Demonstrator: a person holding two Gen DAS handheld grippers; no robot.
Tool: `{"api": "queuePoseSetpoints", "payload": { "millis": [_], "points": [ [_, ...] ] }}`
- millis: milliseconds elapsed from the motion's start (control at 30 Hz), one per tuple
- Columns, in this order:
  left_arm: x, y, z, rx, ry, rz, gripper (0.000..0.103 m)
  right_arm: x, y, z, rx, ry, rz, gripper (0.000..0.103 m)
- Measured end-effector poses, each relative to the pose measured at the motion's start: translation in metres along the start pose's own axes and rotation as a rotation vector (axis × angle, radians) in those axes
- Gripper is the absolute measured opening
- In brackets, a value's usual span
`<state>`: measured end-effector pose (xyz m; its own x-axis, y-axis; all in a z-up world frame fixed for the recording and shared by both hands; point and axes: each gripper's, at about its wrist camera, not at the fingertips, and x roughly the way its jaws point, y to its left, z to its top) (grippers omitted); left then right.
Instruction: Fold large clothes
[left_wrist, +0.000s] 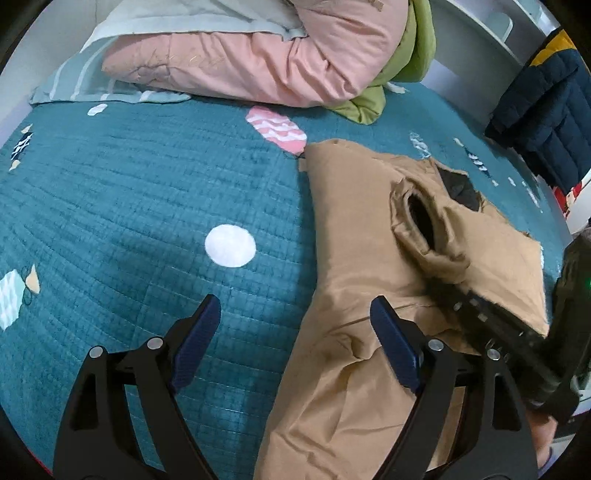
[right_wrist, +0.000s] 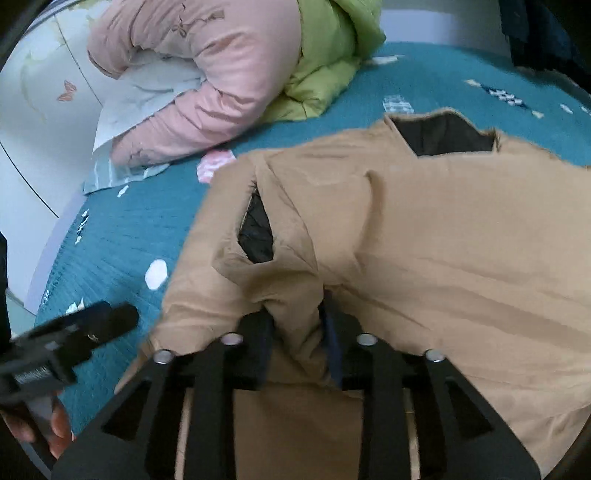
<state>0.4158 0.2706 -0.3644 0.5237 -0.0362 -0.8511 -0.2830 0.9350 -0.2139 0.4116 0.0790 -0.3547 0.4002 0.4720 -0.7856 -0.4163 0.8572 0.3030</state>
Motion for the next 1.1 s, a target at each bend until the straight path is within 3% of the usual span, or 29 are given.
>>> {"api": "queuePoseSetpoints", "payload": {
  "millis": [67, 100, 167, 333, 400, 467, 533, 600, 733, 767, 867, 933, 1000, 1100],
  "points": [
    [0.0, -0.004, 0.005, 0.004, -0.009, -0.01, 0.084, -0.015, 0.001, 0.001, -0.018, -0.022, 0.01, 0.054],
    [-0.001, -0.007, 0.009, 0.007, -0.014, -0.014, 0.084, -0.027, 0.004, 0.003, -0.038, -0.047, 0.003, 0.058],
    [-0.01, -0.016, 0.013, 0.005, -0.037, -0.04, 0.084, -0.052, 0.009, 0.006, -0.083, -0.106, -0.002, 0.064],
    [-0.015, -0.056, 0.032, 0.047, -0.058, -0.11, 0.086, -0.097, -0.013, 0.018, -0.06, -0.171, -0.05, 0.065],
    [-0.008, -0.083, 0.041, 0.076, -0.038, -0.164, 0.086, -0.109, -0.044, 0.021, -0.004, -0.166, -0.067, 0.055],
    [0.0, -0.106, 0.045, 0.106, -0.029, -0.204, 0.086, -0.113, -0.089, 0.022, 0.088, -0.124, -0.092, 0.024],
    [0.012, -0.127, 0.046, 0.152, -0.014, -0.213, 0.086, -0.114, -0.124, 0.019, 0.159, -0.092, -0.109, 0.014],
    [0.033, -0.14, 0.047, 0.178, 0.03, -0.216, 0.086, -0.11, -0.166, 0.015, 0.227, -0.061, -0.156, 0.012],
    [0.09, -0.138, 0.038, 0.156, 0.193, -0.09, 0.086, -0.084, -0.226, -0.004, 0.345, 0.063, -0.191, 0.008],
    [0.102, -0.132, 0.035, 0.129, 0.225, -0.108, 0.086, -0.074, -0.237, -0.01, 0.362, 0.096, -0.194, 0.004],
    [0.109, -0.13, 0.033, 0.139, 0.214, -0.116, 0.086, -0.067, -0.249, -0.014, 0.387, 0.097, -0.139, 0.001],
    [0.105, -0.131, 0.037, 0.138, 0.215, -0.124, 0.087, -0.071, -0.245, -0.009, 0.375, 0.113, -0.143, 0.004],
    [0.09, -0.123, 0.048, 0.102, 0.194, -0.198, 0.087, -0.083, -0.236, -0.002, 0.349, 0.094, -0.142, 0.011],
    [0.063, -0.097, 0.074, 0.049, 0.097, -0.239, 0.088, -0.108, -0.223, 0.018, 0.29, 0.009, -0.143, 0.035]
  ]
}}
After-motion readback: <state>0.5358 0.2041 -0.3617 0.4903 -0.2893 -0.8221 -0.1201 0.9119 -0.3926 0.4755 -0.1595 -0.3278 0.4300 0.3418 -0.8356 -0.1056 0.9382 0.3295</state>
